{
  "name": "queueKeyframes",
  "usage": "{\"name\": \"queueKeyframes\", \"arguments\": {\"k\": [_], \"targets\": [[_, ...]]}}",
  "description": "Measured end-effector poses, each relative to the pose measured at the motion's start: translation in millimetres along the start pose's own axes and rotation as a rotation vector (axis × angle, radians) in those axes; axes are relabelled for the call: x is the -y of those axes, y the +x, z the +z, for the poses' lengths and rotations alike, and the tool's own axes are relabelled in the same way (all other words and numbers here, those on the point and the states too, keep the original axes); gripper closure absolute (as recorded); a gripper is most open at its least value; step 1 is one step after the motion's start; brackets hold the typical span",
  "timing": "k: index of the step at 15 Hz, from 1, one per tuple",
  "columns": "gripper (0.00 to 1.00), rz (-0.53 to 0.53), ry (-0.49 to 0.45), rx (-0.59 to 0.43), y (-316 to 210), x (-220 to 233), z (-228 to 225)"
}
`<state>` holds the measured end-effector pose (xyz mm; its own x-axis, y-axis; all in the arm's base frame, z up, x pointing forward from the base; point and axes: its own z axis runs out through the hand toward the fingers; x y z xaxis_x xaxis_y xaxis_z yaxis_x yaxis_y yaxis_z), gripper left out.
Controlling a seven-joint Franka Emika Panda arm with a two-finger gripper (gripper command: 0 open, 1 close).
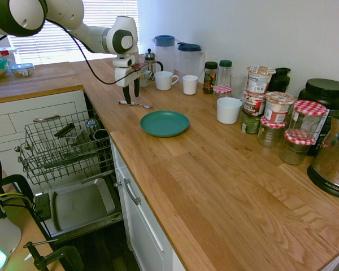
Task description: Put the fork in the dishwasher
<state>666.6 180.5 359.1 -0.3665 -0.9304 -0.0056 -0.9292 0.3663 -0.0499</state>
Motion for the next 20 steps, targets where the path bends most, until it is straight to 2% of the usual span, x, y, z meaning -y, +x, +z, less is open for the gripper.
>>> {"name": "queueKeyframes", "arguments": {"k": [5, 6, 20], "targets": [[0.0, 0.013, -0.013, -0.015, 6, 6, 13], [1.0, 0.015, -0.016, -0.015, 6, 6, 13], [1.0, 0.009, -0.027, -0.013, -1, 6, 22]]}}
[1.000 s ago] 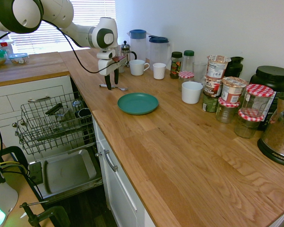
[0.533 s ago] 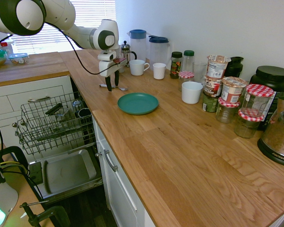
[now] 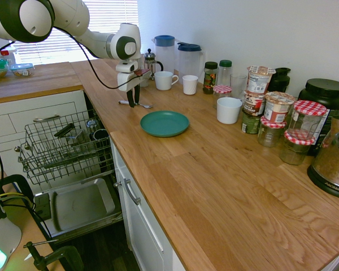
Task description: Put the fork in the dishwasher
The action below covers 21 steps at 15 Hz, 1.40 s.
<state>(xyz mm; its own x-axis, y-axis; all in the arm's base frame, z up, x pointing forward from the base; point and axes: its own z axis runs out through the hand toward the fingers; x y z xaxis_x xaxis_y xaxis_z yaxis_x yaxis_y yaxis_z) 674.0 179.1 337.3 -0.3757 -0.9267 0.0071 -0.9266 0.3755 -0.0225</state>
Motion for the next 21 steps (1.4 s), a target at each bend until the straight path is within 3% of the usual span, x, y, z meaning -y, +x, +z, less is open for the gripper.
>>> {"name": "queueKeyframes", "arguments": {"k": [11, 14, 18, 21], "targets": [[1.0, -0.033, 0.01, 0.008, 10, 9, -1], [1.0, -0.056, 0.033, 0.005, 21, 5, -20], [1.0, -0.154, 0.094, 0.001, 17, -37, -84], [1.0, -0.28, 0.129, -0.03, -8, -84, -105]]}}
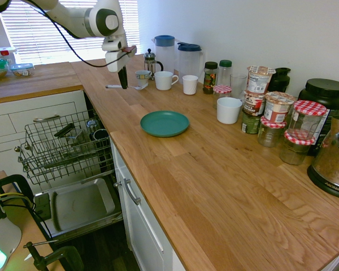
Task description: Put the fork in the dishwasher
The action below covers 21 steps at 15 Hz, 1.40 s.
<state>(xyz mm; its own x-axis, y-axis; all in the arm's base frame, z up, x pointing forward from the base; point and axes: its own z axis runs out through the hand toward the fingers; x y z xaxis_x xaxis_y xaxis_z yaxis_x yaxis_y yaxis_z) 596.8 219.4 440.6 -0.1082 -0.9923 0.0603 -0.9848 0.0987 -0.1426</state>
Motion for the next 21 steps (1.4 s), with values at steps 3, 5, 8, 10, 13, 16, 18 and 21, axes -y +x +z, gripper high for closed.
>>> {"name": "queueKeyframes", "arguments": {"k": [3, 5, 8, 10, 13, 16, 18, 21], "targets": [[1.0, -0.081, -0.005, -0.002, -42, -37, -9], [1.0, -0.133, -0.012, -0.008, -71, -69, -9], [1.0, -0.219, -0.009, -0.01, -104, -116, -10], [1.0, -0.276, -0.008, -0.022, -118, -142, -6], [1.0, -0.361, -0.015, -0.034, -132, -174, 9], [1.0, -0.413, -0.011, -0.038, -136, -188, 15], [1.0, -0.434, -0.001, -0.048, -144, -200, 17], [1.0, -0.45, 0.018, -0.053, -164, -237, 33]]}}
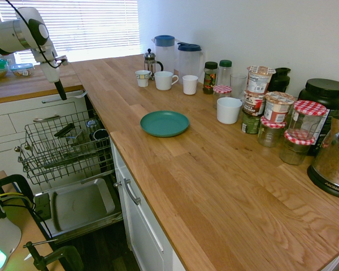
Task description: Put the fork in the dishwasher
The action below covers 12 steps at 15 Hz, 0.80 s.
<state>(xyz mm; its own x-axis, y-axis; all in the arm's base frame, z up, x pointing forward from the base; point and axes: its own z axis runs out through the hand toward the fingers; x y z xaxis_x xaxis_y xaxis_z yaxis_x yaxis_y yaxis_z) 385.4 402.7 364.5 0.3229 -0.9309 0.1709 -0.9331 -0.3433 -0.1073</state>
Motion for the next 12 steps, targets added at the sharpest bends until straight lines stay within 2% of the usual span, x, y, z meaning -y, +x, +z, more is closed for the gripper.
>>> {"name": "queueKeyframes", "arguments": {"k": [6, 12], "targets": [[1.0, -0.024, -0.006, -0.003, -33, -33, 73], [1.0, -0.049, -0.038, 0.024, -27, -30, 154]]}}
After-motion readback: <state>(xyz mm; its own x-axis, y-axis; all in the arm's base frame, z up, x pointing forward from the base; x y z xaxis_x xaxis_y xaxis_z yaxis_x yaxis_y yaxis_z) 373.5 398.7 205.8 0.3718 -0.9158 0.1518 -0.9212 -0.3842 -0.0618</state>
